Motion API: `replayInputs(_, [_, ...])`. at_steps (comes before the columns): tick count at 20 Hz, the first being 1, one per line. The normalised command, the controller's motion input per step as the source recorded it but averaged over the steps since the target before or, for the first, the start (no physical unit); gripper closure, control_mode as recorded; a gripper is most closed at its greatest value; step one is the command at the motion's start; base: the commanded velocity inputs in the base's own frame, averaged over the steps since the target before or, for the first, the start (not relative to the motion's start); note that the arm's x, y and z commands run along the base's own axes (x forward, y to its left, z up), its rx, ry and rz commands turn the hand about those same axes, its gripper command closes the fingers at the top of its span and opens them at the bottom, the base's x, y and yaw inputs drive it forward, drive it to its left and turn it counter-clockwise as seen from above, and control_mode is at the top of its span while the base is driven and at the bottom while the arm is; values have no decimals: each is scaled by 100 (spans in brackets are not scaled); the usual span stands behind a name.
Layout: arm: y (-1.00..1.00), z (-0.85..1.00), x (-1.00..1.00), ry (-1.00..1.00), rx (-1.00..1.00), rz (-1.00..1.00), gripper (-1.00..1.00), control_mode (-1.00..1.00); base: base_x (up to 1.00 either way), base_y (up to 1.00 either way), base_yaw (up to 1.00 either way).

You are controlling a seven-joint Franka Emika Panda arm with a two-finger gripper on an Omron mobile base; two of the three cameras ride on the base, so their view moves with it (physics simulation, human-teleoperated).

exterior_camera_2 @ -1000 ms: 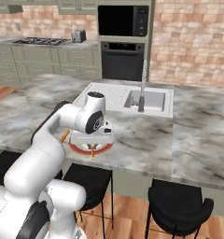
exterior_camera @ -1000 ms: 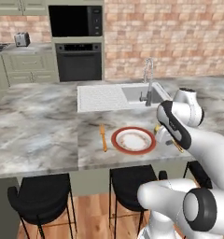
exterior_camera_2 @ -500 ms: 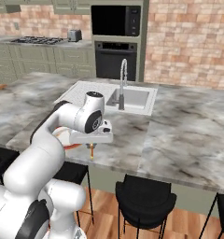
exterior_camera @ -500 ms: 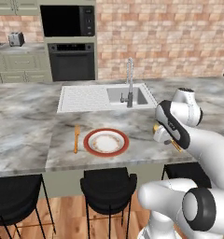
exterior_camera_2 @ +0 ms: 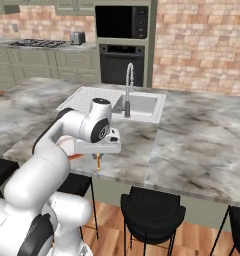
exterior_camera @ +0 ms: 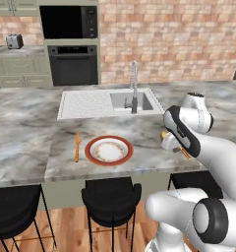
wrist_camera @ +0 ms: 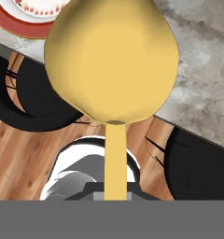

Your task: Take the fork and place it on the left side of the plate. Then take the spoon and place it on the right side of the plate. Make sure they're directly next to the plate.

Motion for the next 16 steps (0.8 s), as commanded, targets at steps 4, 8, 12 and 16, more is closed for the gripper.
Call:
replayInputs(4, [0, 0, 0, 0, 0, 0, 100, 100, 0, 0, 0])
replayInputs(8, [0, 0, 0, 0, 0, 0, 100, 100, 0, 0, 0])
replayInputs(12, [0, 0, 0, 0, 0, 0, 100, 100, 0, 0, 0])
replayInputs(16, [0, 0, 0, 0, 0, 0, 100, -100, 0, 0, 0])
